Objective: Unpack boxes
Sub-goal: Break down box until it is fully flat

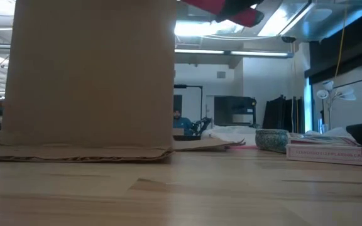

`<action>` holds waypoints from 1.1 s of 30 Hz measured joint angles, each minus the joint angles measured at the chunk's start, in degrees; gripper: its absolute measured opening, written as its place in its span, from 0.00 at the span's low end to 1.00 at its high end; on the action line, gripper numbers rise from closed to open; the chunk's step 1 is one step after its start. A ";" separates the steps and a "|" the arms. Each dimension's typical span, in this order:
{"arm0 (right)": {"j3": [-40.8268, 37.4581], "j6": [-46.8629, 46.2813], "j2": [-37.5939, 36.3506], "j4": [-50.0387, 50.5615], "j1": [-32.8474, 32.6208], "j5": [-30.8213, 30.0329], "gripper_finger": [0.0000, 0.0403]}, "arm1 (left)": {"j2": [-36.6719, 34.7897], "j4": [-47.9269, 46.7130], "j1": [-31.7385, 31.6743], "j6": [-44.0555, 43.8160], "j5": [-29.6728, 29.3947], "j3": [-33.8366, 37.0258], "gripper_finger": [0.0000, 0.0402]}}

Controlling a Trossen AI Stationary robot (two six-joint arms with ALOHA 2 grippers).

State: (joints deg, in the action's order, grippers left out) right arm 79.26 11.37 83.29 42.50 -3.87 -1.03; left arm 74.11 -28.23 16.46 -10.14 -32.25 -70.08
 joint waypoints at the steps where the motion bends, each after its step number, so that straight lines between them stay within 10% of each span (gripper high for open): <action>1: 0.00 -0.83 0.00 0.07 -1.17 -1.20 0.13 | -0.03 0.01 0.36 -0.13 0.00 -0.01 0.55; 18: -1.65 -18.75 0.22 -2.49 -17.07 -16.89 0.14 | -3.25 0.69 3.75 3.01 -0.09 -0.09 0.55; 33: -10.43 -22.09 11.23 -20.77 -20.64 -17.42 0.15 | -4.60 -3.79 12.48 -8.14 0.06 -0.11 0.55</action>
State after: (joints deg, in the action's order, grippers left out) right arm 68.84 -10.72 94.52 21.74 -24.51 -18.46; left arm 69.52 -32.02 28.93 -18.27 -32.19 -70.19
